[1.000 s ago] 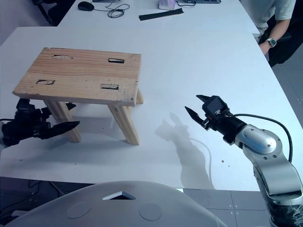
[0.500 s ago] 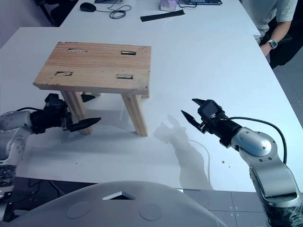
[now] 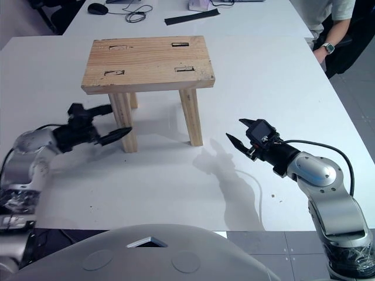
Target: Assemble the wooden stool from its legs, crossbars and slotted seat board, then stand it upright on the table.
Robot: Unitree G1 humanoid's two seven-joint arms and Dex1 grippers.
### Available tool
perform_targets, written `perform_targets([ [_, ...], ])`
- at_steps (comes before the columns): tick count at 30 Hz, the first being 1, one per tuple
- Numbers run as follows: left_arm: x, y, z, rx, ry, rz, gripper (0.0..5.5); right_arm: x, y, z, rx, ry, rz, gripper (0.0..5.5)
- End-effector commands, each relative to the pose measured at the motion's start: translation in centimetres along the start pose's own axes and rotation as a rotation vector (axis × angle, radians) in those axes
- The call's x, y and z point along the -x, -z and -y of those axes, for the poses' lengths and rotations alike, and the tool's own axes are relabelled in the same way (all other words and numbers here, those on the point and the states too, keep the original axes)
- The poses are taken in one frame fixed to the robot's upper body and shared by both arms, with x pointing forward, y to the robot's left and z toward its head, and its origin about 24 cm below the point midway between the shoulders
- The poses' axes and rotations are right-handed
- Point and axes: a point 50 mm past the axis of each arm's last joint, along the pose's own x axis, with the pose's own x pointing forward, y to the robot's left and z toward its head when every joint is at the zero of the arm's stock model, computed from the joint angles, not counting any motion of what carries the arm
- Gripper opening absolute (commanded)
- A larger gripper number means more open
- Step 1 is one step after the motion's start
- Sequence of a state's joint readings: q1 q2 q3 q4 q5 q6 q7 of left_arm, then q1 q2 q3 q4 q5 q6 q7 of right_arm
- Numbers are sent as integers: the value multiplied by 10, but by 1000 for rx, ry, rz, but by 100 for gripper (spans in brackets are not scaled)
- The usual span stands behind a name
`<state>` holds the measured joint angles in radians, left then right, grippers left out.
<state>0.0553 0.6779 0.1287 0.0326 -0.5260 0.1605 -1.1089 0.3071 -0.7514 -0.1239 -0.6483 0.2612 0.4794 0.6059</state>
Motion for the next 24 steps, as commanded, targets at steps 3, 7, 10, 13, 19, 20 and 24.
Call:
perform_targets([
  [3,42,-20,-13,37,-102,56,434,2,3,3,-5,46,-5,268],
  [7,27,-8,-55,-8,-597,131,434,-3,24,24,-81,247,-39,268],
  [10,3,5,-56,-42,-782,146,434,-15,41,39,-226,429,-17,268],
  [13,-24,7,-46,-138,-814,130,434,-46,48,40,-364,524,79,268],
  [19,-77,4,-65,-76,-913,74,434,-114,51,48,-466,617,166,268],
  [20,-82,1,-68,-73,-925,91,434,-118,51,53,-460,638,173,268],
  [24,-98,3,-71,-82,-930,125,434,-137,49,68,-425,677,188,268],
])
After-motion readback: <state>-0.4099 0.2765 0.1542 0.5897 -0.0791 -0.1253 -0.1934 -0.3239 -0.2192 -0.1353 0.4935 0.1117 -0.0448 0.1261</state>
